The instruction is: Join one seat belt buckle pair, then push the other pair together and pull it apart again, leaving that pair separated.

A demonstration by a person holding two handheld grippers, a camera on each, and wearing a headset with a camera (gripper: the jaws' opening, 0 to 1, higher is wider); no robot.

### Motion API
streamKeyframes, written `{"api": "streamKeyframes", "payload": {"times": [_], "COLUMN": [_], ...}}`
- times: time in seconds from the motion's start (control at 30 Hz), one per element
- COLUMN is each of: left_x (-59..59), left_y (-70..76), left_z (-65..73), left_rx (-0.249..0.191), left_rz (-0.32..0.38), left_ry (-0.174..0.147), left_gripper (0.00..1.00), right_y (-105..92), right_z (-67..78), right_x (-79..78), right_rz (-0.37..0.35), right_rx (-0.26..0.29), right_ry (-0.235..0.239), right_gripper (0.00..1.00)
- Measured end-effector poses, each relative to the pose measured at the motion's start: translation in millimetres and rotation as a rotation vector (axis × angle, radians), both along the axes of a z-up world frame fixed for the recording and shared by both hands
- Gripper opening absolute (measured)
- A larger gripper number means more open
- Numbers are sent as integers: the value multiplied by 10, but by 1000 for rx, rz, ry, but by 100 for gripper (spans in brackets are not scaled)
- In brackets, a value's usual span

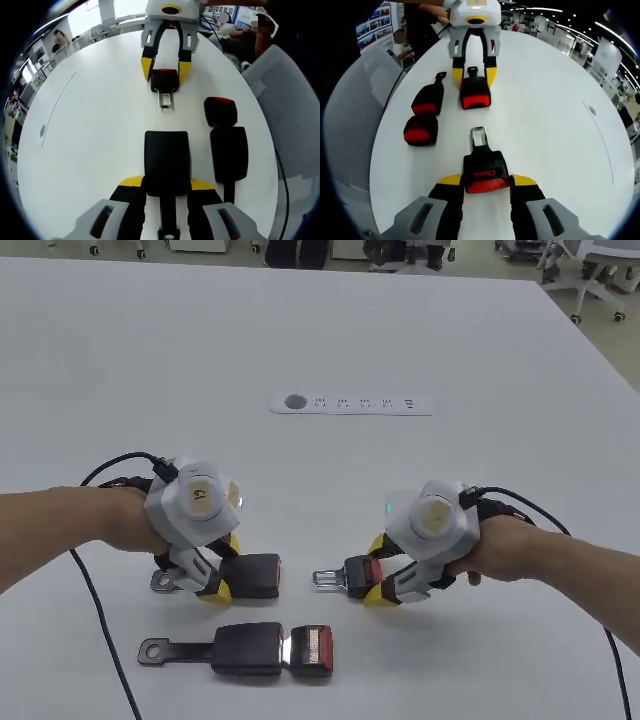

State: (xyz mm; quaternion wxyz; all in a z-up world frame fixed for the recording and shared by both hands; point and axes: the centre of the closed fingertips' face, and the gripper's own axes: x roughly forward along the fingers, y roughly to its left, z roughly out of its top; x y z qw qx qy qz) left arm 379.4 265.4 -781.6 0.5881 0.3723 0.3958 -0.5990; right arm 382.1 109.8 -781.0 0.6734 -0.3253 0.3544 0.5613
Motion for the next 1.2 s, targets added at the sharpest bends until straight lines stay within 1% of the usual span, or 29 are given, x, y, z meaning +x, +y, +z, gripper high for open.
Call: {"api": "streamKeyframes", "payload": {"times": [0.03,0.1,0.17,0.3,0.4,0.53,0.63,0.7,0.8,0.87,0.93,1.0,1.07,1.13,1.2], "left_x": [1,4,7,-2,-13,-31,-6,12,33,1,-6,-46,8,15,-11], "left_y": [0,2,2,0,-2,-18,-18,-17,-10,-25,-7,9,81,121,145], "left_z": [-1,-2,-3,-2,1,14,13,14,15,22,21,35,42,62,90], "left_rx": [0,0,1,-2,-6,-13,-9,-4,-3,-3,-3,-2,-8,-22,-28], "left_rz": [0,-2,-5,-11,-13,-4,-2,14,15,19,30,33,46,67,81], "left_ry": [0,-1,-2,-8,-12,-14,-26,-28,-34,-40,-36,-40,-42,-42,-44], "left_gripper": [32,32,32,33,33,33,36,38,39,40,41,42,42,43,43], "right_y": [-25,-33,-63,-99,-103,-101,-117,-134,-149,-170,-195,-215,-243,-285,-328], "right_z": [-9,14,-5,22,15,10,10,-10,28,37,58,94,128,136,157], "right_x": [14,-14,-6,-31,-22,-15,9,29,31,44,49,41,29,34,27], "right_rz": [-2,-2,-7,4,24,29,24,23,22,17,13,9,9,9,2], "right_rx": [0,-1,-3,0,3,6,3,-2,-9,-7,-9,-10,-10,-11,-11], "right_ry": [-1,-1,2,-5,-26,-40,-50,-57,-71,-74,-81,-87,-94,-101,-104], "right_gripper": [33,33,33,33,33,34,36,37,39,41,42,43,45,46,48]}}
